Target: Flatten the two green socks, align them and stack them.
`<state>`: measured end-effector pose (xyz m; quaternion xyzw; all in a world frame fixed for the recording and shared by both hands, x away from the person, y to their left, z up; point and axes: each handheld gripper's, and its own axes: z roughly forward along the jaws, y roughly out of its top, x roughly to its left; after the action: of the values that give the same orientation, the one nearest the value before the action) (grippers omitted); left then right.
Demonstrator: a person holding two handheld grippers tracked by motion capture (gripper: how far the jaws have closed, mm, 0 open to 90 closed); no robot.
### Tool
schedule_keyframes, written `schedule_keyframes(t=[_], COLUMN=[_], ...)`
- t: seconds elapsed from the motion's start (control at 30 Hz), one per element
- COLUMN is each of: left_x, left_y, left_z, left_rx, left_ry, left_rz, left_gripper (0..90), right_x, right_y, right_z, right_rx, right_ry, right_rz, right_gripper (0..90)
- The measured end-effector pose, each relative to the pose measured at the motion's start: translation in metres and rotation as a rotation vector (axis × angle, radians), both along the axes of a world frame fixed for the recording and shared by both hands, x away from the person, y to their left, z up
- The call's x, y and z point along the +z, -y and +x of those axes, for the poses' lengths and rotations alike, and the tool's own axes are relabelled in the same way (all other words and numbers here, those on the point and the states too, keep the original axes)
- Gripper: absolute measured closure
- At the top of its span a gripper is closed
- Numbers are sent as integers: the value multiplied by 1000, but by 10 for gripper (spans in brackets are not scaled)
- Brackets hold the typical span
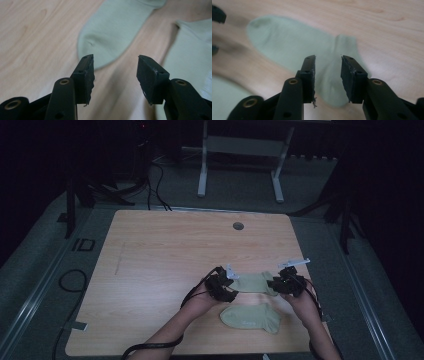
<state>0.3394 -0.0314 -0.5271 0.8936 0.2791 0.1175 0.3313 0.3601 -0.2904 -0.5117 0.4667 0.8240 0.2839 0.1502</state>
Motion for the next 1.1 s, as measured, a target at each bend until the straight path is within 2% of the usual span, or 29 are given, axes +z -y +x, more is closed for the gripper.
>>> schedule_keyframes(t=[0.07, 0.13, 0.2, 0.23, 0.3, 0.33, 0.43, 0.5, 0.53, 0.7, 0.73, 0.87, 1.03, 1.1], left_x=[2, 3, 1, -1, -1, -8, -13, -13, -18, -26, -27, -29, -30, -30], left_y=[-6, -10, -14, -15, -15, -17, -19, -19, -18, -18, -18, -19, -18, -18], left_z=[-7, -12, -19, -23, -23, -35, -44, -44, -49, -53, -53, -53, -54, -55], left_rx=[6, 11, -3, -8, -8, -16, -18, -18, -28, -11, -19, -15, -27, -30], left_ry=[-19, -38, -59, -62, -62, -77, -88, -88, -88, -85, -77, -62, -75, -83], left_rz=[-26, -16, -18, -1, -1, 24, 11, 11, 22, 27, 25, 12, 1, -11], left_gripper=[477, 485, 484, 484, 483, 482, 483, 483, 485, 501, 528, 604, 732, 800], right_x=[0, -1, -2, -3, -4, -9, -13, -15, -18, -26, -30, -35, -37, -38], right_y=[1, 4, 7, 9, 10, 14, 20, 22, 22, 20, 18, 15, 14, 12], right_z=[-10, -22, -32, -37, -42, -55, -69, -72, -79, -88, -92, -97, -97, -98], right_rx=[37, 51, 47, 47, 50, 60, 51, 51, 49, 63, 65, 88, 89, 93], right_ry=[3, -3, -3, -3, -9, -3, -1, -1, 4, 3, 9, 7, -20, -15], right_rz=[-6, 4, 18, 28, 30, 25, 47, 47, 26, -1, -51, -64, -52, -48], right_gripper=[604, 588, 584, 584, 584, 574, 578, 578, 580, 584, 582, 590, 698, 779])
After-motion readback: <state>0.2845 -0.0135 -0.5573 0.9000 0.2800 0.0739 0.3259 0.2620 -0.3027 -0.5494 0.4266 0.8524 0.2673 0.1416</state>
